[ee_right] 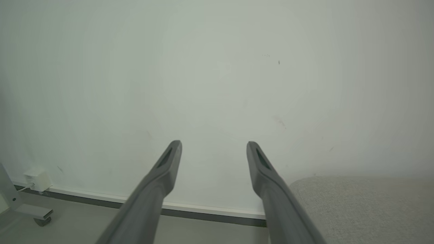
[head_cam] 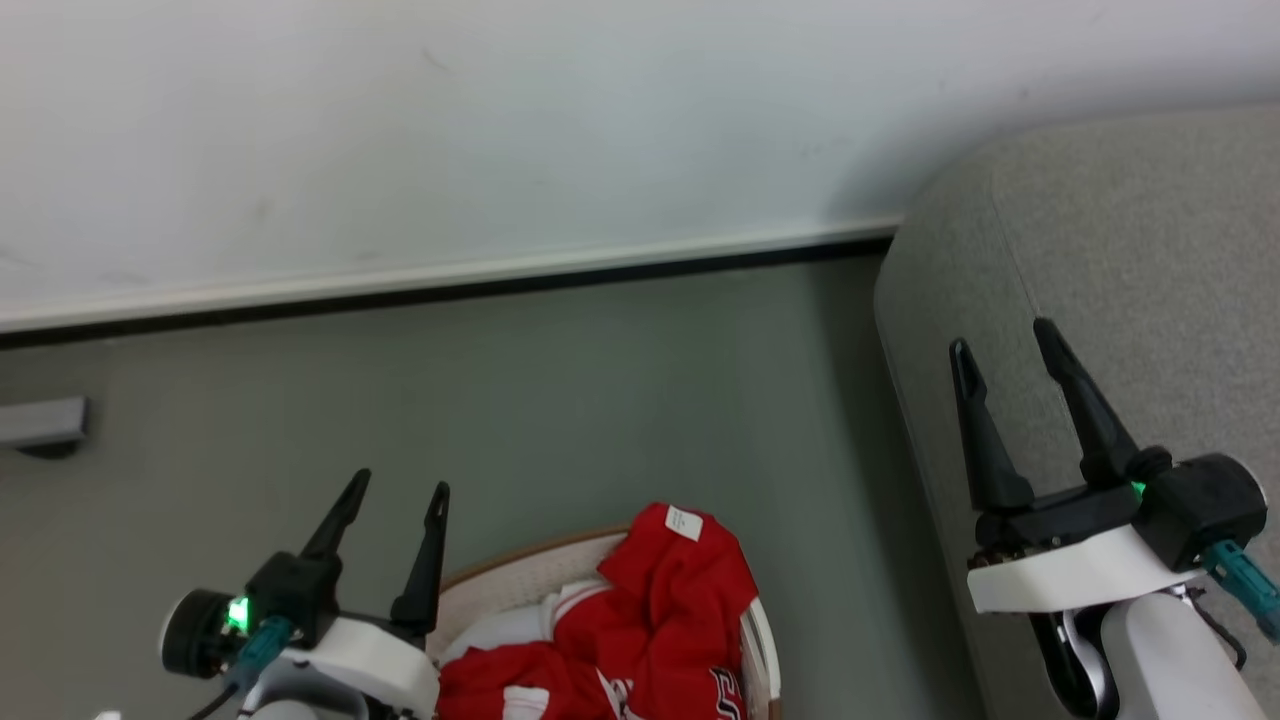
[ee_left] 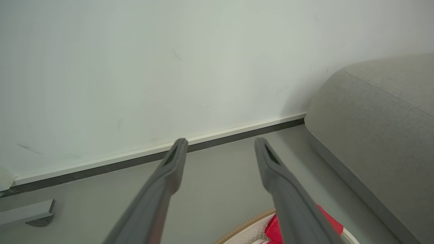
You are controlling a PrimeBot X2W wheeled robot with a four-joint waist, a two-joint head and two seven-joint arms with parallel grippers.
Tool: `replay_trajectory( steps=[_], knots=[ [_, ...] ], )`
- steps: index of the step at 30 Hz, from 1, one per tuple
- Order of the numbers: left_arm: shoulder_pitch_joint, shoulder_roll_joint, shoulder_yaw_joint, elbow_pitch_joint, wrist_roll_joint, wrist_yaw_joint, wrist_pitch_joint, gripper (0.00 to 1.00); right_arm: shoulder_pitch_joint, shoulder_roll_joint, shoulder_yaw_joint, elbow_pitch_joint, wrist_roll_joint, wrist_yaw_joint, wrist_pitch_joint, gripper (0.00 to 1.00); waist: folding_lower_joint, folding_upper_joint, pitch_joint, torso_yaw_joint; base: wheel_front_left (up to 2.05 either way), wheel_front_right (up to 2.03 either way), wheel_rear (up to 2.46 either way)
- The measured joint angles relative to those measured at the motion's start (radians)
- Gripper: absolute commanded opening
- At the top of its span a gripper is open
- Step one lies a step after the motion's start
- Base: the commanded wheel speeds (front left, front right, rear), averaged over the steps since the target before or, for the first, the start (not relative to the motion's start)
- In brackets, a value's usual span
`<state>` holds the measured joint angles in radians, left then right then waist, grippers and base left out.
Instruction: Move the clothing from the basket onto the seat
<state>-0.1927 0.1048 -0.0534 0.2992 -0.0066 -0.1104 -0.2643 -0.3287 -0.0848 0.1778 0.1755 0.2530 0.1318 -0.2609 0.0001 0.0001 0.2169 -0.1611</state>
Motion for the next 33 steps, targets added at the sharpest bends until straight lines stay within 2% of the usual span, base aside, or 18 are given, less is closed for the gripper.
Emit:
replay_trajectory(
  steps=[6, 14, 22, 33],
  knots=[
    [-0.08, 0.046, -0.067, 0.113, 0.014, -0.012, 0.0, 1.0, -0.049, 0.015, -0.014, -0.03, -0.015, 0.0, 0.0, 1.0, 0.0001, 0.0, 0.099, -0.036, 0.0, 0.0, 0.0],
    [-0.167, 0.103, -0.183, 0.34, 0.016, -0.019, 0.0, 1.0, -0.099, 0.026, -0.032, -0.065, -0.028, 0.0, 0.0, 1.0, 0.0001, 0.0, 0.214, -0.086, 0.0, 0.0, 0.0],
    [-0.269, 0.161, -0.388, 0.549, 0.019, -0.021, 0.0, 1.0, -0.143, 0.034, -0.014, -0.085, -0.039, 0.0, 0.0, 1.0, 0.0001, 0.0, 0.32, -0.135, 0.0, 0.0, 0.0],
    [-0.414, 0.193, -0.631, 0.794, -0.048, -0.021, 0.022, 1.0, -0.177, 0.035, 0.014, -0.111, -0.005, 0.0, 0.0, 1.0, 0.0001, 0.0, 0.437, -0.193, 0.0, 0.0, 0.0]
  ],
)
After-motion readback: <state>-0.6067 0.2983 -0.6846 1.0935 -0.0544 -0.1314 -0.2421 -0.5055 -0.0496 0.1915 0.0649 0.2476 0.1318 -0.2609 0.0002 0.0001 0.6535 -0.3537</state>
